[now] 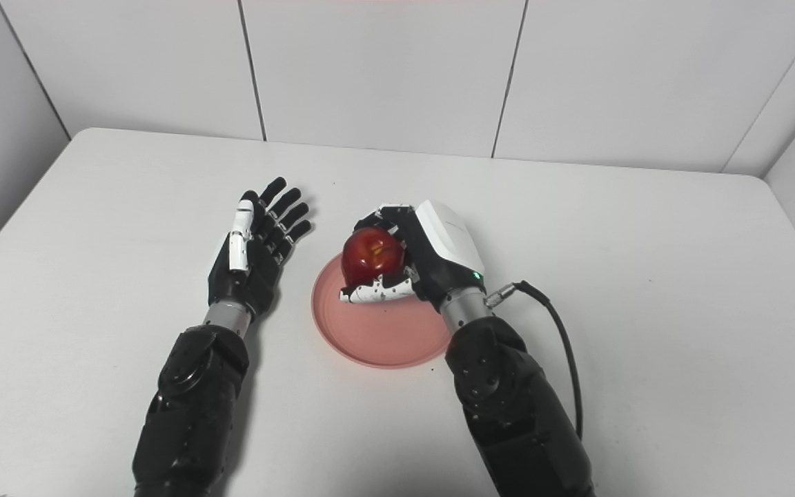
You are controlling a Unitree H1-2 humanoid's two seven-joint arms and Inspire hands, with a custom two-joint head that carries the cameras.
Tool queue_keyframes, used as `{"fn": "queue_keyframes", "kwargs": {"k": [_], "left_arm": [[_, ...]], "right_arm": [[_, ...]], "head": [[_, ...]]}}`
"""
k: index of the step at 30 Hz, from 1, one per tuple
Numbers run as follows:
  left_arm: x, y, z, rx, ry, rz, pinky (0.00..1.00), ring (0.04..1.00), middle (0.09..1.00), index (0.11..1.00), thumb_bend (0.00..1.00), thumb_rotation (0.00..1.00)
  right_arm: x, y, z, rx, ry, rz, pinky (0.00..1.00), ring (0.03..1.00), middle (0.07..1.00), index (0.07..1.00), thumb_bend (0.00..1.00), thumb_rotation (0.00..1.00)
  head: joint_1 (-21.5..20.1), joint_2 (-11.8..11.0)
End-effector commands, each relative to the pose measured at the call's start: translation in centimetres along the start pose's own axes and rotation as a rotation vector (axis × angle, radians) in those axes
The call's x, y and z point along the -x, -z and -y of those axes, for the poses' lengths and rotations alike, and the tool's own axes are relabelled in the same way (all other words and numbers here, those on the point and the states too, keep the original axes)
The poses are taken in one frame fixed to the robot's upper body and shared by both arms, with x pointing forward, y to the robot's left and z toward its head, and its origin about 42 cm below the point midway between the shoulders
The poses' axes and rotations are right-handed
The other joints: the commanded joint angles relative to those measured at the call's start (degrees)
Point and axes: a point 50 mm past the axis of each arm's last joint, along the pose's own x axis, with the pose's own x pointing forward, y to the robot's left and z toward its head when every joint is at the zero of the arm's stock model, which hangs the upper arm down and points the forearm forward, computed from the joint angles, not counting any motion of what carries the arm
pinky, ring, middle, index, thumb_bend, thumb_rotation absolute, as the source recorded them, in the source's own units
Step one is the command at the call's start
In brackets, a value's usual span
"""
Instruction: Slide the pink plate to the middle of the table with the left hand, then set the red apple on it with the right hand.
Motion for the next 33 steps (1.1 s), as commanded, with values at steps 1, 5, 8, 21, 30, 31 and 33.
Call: {"fn": "queue_keyframes", "kwargs": {"k": [1, 5, 8, 21, 30, 31, 33], "left_arm": [[-0.2, -0.2, 0.0, -0.009, -0.011, -0.008, 0.87, 0.874, 0.879, 0.866, 0.38, 1.0], [-0.1, -0.3, 0.0, -0.01, -0.013, -0.007, 0.87, 0.872, 0.878, 0.864, 0.38, 1.0], [-0.1, -0.3, 0.1, -0.011, -0.017, -0.007, 0.87, 0.871, 0.877, 0.862, 0.38, 1.0], [-0.1, -0.3, 0.4, -0.012, -0.015, -0.008, 0.87, 0.872, 0.878, 0.864, 0.38, 1.0], [-0.1, -0.3, 0.4, -0.009, -0.012, -0.009, 0.88, 0.874, 0.881, 0.867, 0.38, 1.0], [-0.1, -0.3, 0.4, -0.009, -0.011, -0.009, 0.88, 0.875, 0.882, 0.869, 0.38, 1.0], [-0.1, -0.3, 0.4, -0.009, -0.012, -0.008, 0.87, 0.872, 0.878, 0.863, 0.38, 1.0]], "right_arm": [[-0.5, -1.2, 0.6, 0.004, 0.033, 0.082, 0.32, 0.404, 0.483, 0.487, 0.51, 0.13], [-0.4, -0.6, 0.1, 0.012, 0.019, 0.084, 0.33, 0.407, 0.484, 0.487, 0.51, 0.13], [-0.4, -0.2, -0.3, 0.015, 0.005, 0.072, 0.33, 0.407, 0.483, 0.487, 0.51, 0.13], [-0.4, 0.9, -1.4, 0.016, -0.029, 0.033, 0.33, 0.405, 0.483, 0.487, 0.51, 0.13], [-0.3, 1.1, -1.8, 0.024, -0.034, 0.021, 0.31, 0.395, 0.481, 0.488, 0.51, 0.13], [-0.3, 1.2, -1.8, 0.024, -0.034, 0.021, 0.31, 0.393, 0.48, 0.488, 0.51, 0.13], [-0.3, 1.1, -1.8, 0.027, -0.034, 0.02, 0.31, 0.391, 0.481, 0.488, 0.51, 0.13]], "head": [[0.02, 0.08], [-0.04, 0.22], [-0.04, 0.27], [-0.07, 0.38], [-0.29, 0.51], [-0.29, 0.51], [-0.32, 0.51]]}}
